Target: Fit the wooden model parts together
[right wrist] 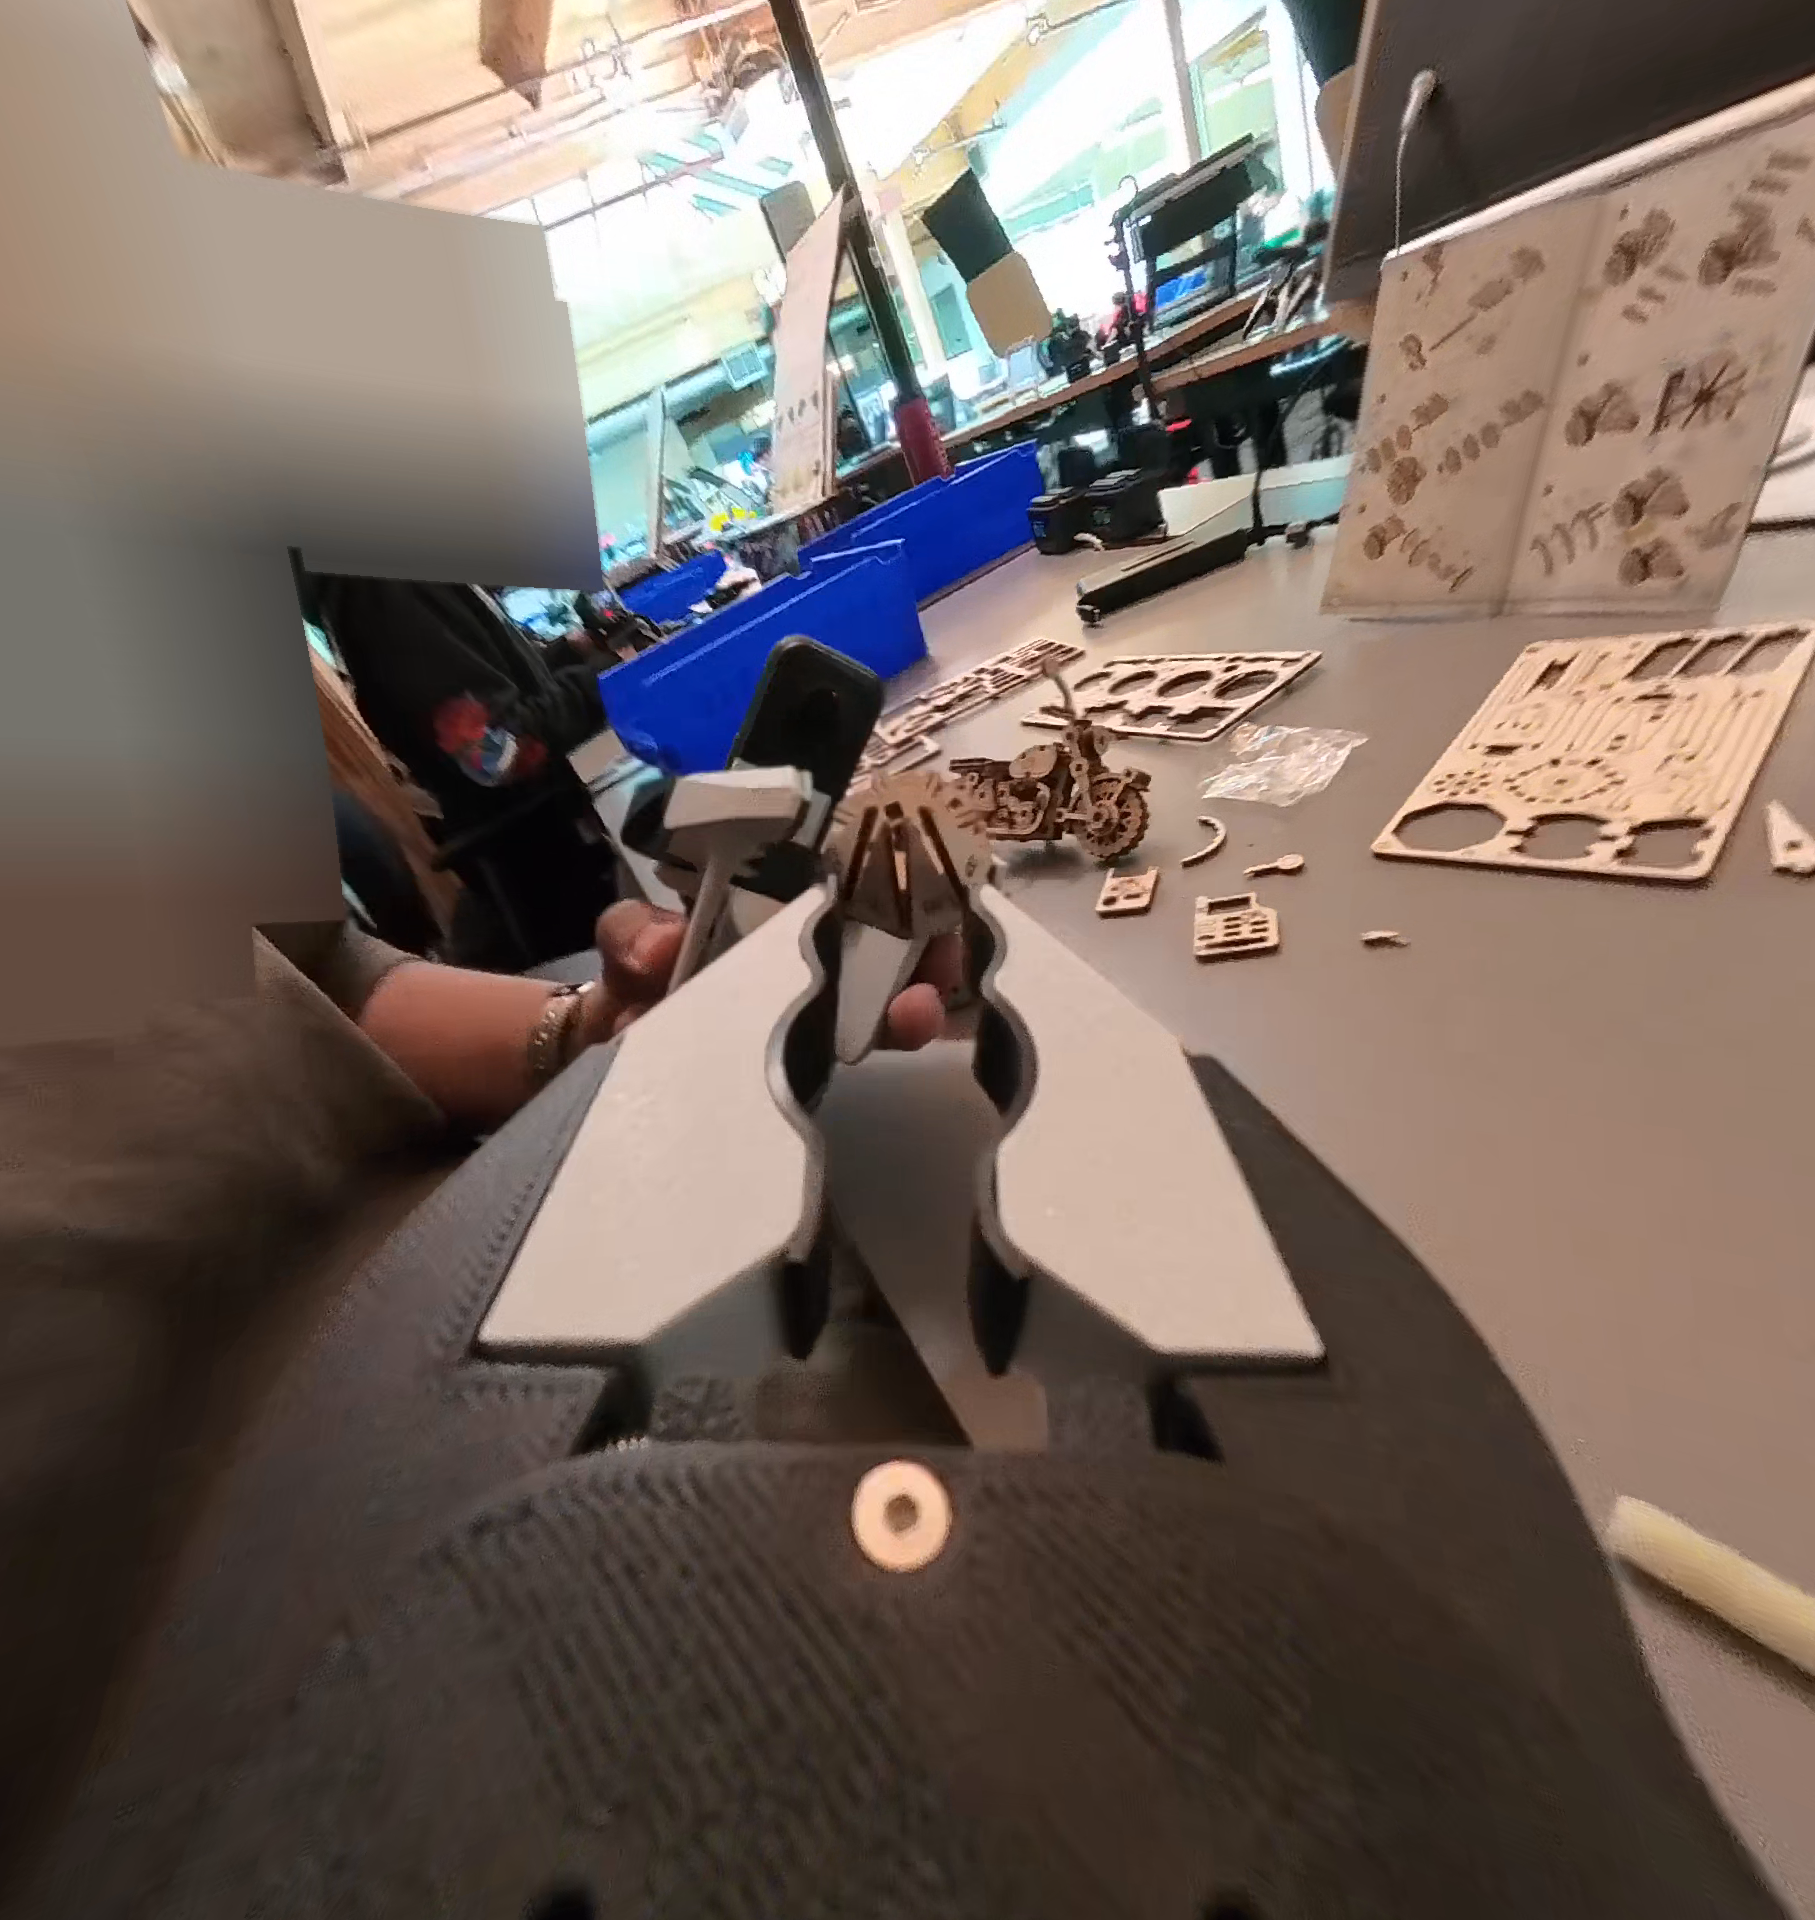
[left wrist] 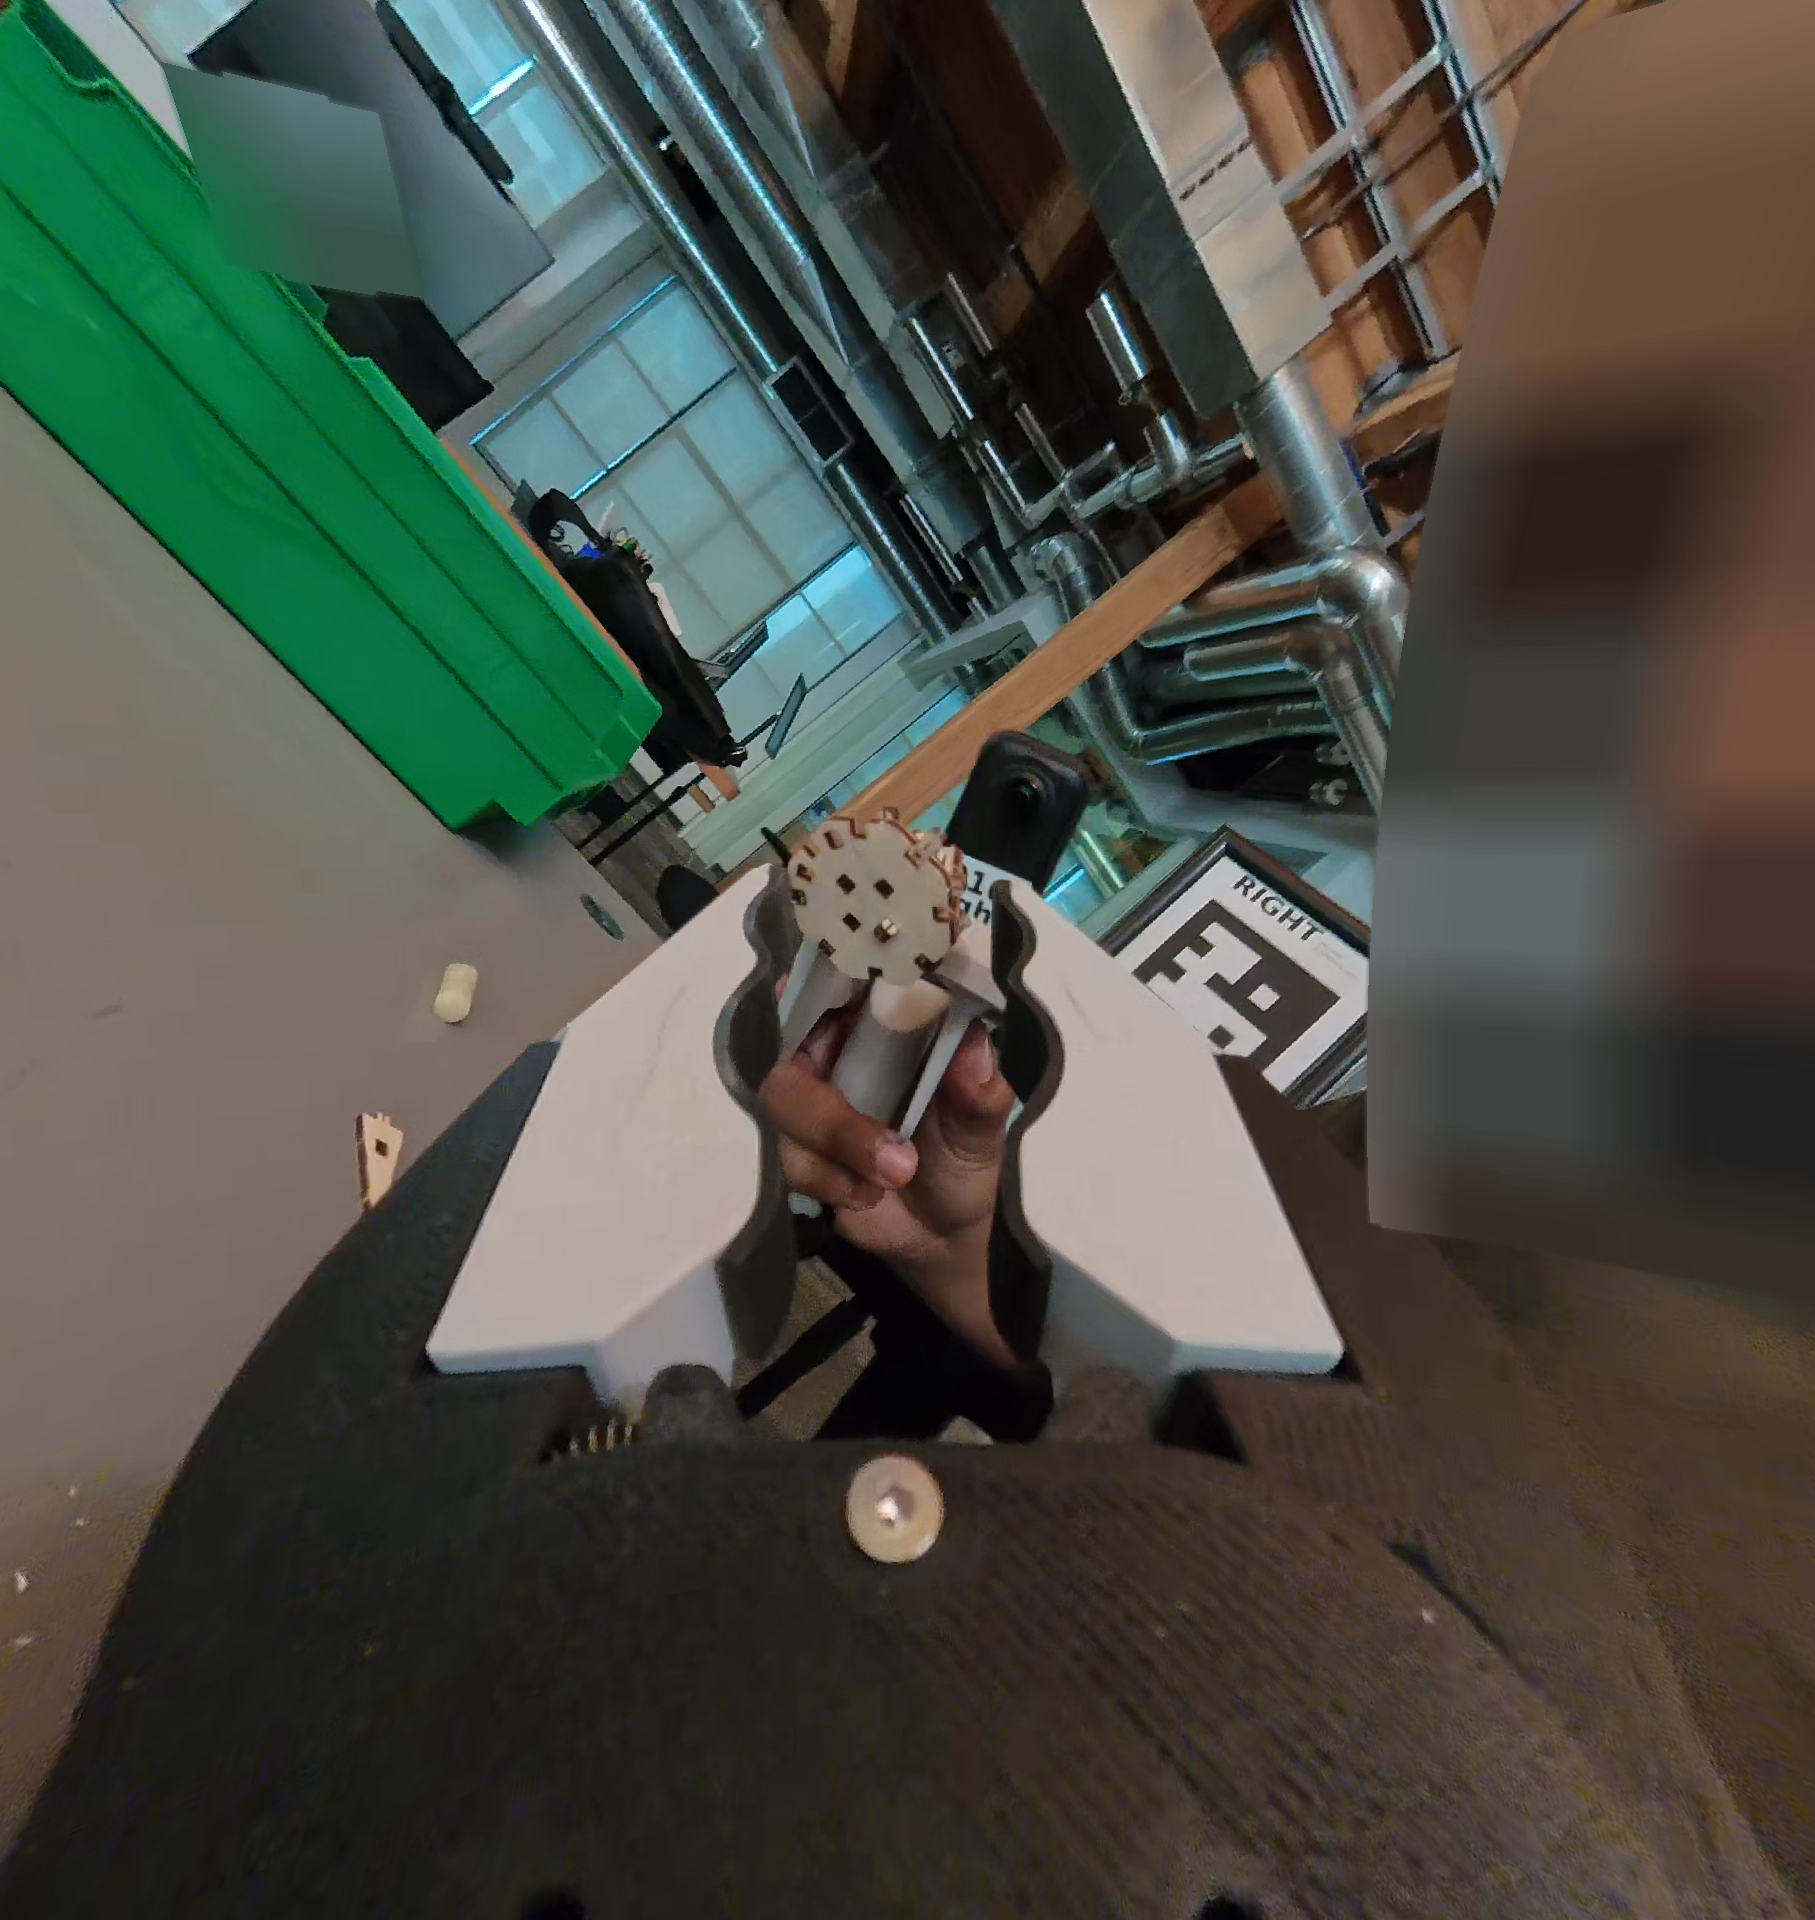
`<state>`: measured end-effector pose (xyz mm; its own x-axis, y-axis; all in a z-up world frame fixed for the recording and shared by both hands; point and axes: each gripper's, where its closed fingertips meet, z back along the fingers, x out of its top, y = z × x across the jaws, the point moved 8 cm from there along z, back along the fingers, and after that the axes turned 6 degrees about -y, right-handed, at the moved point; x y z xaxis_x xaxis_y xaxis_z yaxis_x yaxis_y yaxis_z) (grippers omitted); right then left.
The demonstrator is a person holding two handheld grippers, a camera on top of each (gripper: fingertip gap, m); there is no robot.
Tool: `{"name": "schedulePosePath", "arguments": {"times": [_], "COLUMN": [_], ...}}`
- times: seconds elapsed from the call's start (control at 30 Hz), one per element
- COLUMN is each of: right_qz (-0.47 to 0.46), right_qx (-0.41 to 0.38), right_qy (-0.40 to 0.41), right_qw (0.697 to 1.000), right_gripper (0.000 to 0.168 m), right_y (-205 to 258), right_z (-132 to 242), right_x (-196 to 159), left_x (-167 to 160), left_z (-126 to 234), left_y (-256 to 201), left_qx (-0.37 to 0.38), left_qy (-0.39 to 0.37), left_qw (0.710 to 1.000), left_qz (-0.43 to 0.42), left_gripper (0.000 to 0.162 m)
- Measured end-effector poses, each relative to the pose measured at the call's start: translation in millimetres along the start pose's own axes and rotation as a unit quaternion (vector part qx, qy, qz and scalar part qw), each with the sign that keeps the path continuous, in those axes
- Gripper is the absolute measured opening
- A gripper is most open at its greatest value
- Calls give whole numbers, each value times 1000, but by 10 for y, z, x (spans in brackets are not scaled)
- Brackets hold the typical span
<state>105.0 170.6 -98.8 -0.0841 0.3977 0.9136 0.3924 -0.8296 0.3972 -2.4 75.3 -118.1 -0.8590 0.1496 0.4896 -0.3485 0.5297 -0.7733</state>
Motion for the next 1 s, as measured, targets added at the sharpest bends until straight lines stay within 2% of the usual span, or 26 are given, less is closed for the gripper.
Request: {"name": "schedulePosePath", "arguments": {"times": [0.23, 0.77, 1.0], "right_qz": [-143, -217, -245], "right_qx": [22, 47, 58], "right_qy": [-28, -31, -30], "right_qw": [989, 974, 967], "right_gripper": [19, 19, 14], "right_y": [-184, -212, -225], "right_z": [55, 34, 31], "right_x": [-33, -83, -109], "left_x": [25, -11, -6], "left_z": [8, 2, 7], "left_y": [8, 1, 10], "left_qx": [10, 49, 56], "left_qy": [12, 34, 32], "left_qw": [999, 981, 979], "left_qz": [-43, -183, -196], "left_gripper": [36, 33, 32]}}
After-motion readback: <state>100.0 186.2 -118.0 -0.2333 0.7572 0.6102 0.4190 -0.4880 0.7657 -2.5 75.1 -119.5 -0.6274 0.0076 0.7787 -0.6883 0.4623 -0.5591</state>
